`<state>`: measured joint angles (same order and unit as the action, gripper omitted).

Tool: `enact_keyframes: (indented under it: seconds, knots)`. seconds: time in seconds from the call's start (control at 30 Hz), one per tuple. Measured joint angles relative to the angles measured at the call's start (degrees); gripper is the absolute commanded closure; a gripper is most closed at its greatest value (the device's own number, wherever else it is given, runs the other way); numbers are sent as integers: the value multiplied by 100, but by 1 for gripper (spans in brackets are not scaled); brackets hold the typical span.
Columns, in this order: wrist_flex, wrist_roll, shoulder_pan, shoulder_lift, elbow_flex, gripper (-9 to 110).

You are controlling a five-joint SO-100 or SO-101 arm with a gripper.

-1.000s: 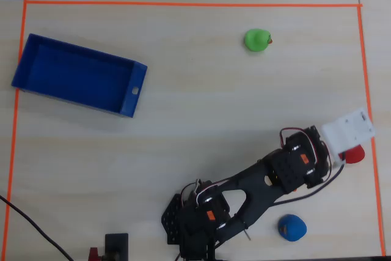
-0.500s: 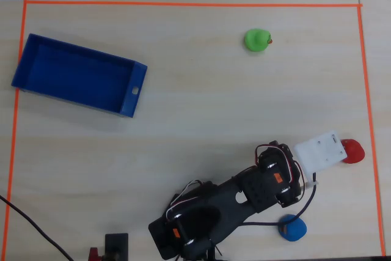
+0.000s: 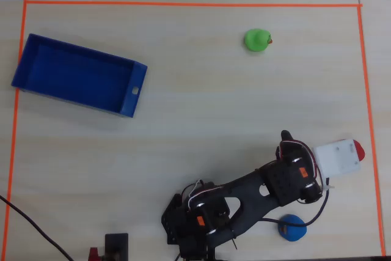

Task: Grasp yellow duck and put it into box.

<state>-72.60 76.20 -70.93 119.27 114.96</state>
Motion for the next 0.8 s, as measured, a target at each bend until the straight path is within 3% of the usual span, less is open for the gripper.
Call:
enact_keyframes:
  seconds: [0.3,0.8]
  knots:
    - [765,-686,-316,-1731,-1072,63]
    - [1151,132,-1336,-905,237,63]
